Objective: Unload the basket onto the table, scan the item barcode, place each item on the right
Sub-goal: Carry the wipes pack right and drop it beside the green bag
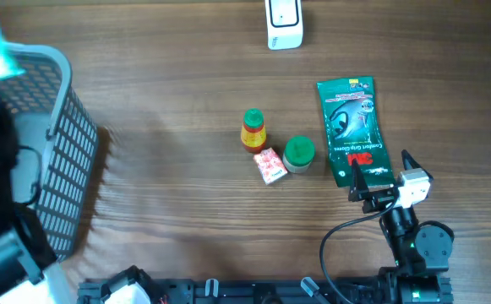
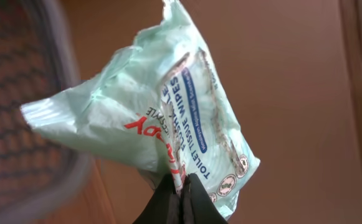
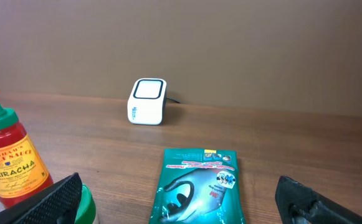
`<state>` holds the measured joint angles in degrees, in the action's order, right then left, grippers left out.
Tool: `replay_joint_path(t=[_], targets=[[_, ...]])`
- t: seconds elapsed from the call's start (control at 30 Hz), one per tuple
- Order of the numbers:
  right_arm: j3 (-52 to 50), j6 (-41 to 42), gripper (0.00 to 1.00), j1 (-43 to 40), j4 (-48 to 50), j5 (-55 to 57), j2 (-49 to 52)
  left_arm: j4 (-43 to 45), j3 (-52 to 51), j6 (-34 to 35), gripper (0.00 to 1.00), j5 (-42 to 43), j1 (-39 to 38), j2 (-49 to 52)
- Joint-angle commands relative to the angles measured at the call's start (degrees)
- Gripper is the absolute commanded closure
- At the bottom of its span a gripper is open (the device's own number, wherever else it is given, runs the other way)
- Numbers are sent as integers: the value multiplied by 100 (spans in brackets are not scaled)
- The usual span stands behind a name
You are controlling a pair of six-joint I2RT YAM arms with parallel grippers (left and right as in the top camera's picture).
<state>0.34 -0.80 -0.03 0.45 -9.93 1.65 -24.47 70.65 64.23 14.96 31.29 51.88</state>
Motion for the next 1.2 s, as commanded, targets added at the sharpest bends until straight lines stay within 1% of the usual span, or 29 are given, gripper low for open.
replay_joint_path(t=[0.0, 0.2, 0.3, 0.43, 0.5, 0.6, 0.63, 0.93, 1.0, 1.1, 1.17], targets=[[-4, -70, 0, 35, 20, 96, -24, 76, 28, -994, 96, 282, -1012, -50], [-4, -68, 0, 35, 20, 96, -24, 297, 28, -1825, 96, 278, -2949, 216], [-4, -70, 0, 35, 20, 96, -24, 485, 28, -2448, 96, 278, -4000, 533], [-4, -68, 0, 35, 20, 96, -24, 577, 28, -2806, 96, 275, -5165, 1207], [-4, -70, 0, 35, 17, 96, -24, 649, 28, -2830, 96, 201, -5674, 1576], [-4, -68, 0, 35, 17, 96, -24, 1005, 28, -3126, 96, 92, -6349, 2269], [-4, -68, 0, 35, 17, 96, -24, 1187, 28, -3123, 96, -7, -6579, 2581], [-4, -68, 0, 35, 17, 96, -24, 2590, 28, -3126, 96, -28, -7591, 4472], [-4, -68, 0, 35, 20, 96, -24, 2673, 28, -3123, 96, -142, -7709, 4813], [-4, -68, 0, 35, 20, 96, -24, 2662, 28, -3115, 96, -566, -7873, 5331], [-4, -68, 0, 35, 20, 96, -24, 2662, 28, -3077, 93, -566, -7893, 5451]])
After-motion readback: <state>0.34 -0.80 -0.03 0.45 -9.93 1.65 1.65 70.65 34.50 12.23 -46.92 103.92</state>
